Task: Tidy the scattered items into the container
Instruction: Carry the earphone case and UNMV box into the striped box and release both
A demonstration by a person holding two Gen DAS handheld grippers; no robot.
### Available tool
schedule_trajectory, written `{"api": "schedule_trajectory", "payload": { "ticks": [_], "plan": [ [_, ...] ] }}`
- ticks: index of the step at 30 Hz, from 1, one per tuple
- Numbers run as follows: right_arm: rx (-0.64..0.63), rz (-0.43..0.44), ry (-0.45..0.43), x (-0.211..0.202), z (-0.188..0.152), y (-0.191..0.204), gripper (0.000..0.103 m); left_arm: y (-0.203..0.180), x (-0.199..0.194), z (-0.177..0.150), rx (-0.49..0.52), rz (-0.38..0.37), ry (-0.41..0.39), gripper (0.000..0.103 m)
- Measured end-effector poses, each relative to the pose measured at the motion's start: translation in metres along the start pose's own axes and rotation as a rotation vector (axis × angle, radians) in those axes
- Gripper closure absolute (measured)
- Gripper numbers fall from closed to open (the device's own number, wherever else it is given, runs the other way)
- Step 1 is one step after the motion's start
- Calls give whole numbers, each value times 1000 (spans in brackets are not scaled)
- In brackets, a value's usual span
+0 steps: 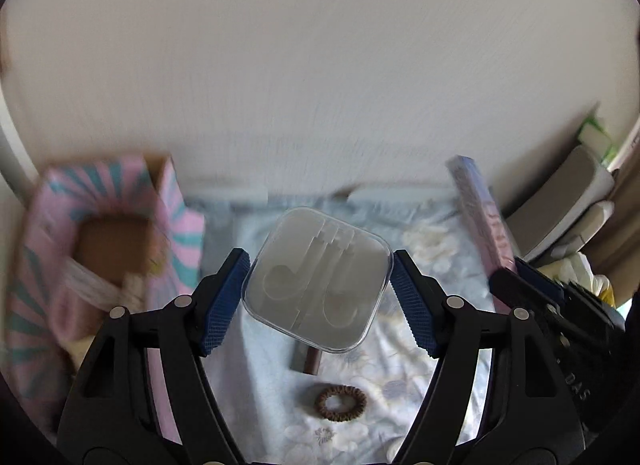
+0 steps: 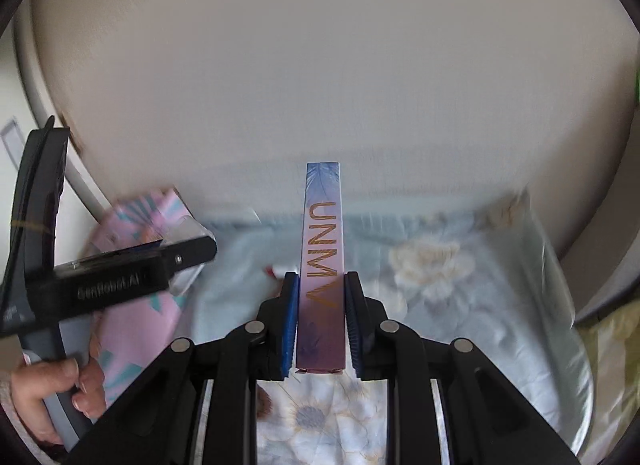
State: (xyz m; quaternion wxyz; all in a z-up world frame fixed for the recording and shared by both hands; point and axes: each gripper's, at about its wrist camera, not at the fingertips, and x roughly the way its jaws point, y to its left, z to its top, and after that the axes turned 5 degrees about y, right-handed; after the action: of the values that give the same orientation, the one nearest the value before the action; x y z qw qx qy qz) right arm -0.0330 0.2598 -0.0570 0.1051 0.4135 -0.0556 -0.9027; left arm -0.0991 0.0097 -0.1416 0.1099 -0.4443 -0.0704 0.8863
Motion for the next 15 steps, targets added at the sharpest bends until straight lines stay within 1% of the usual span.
{"api": "schedule_trajectory", "payload": {
  "ticks": [3, 5, 8, 11, 13, 15],
  "plan": [
    [-42, 53, -48, -16, 24, 8, 83, 8, -45, 6, 21, 48, -56, 33],
    [-76, 106, -65, -20, 41, 19, 83, 18, -63, 6, 27, 101, -46, 33],
    [-116, 206, -79, -17, 62, 36, 83, 44, -88, -4, -8, 170, -51, 33],
    [-158, 295, -51, 1, 80, 56, 83, 73, -106, -23, -51, 239, -31, 33],
    [-186, 347, -18, 19, 90, 69, 83, 91, -109, -36, -86, 281, -1, 33],
    [-214, 389, 20, 38, 100, 80, 83, 103, -109, -46, -116, 305, 17, 33]
  ]
}}
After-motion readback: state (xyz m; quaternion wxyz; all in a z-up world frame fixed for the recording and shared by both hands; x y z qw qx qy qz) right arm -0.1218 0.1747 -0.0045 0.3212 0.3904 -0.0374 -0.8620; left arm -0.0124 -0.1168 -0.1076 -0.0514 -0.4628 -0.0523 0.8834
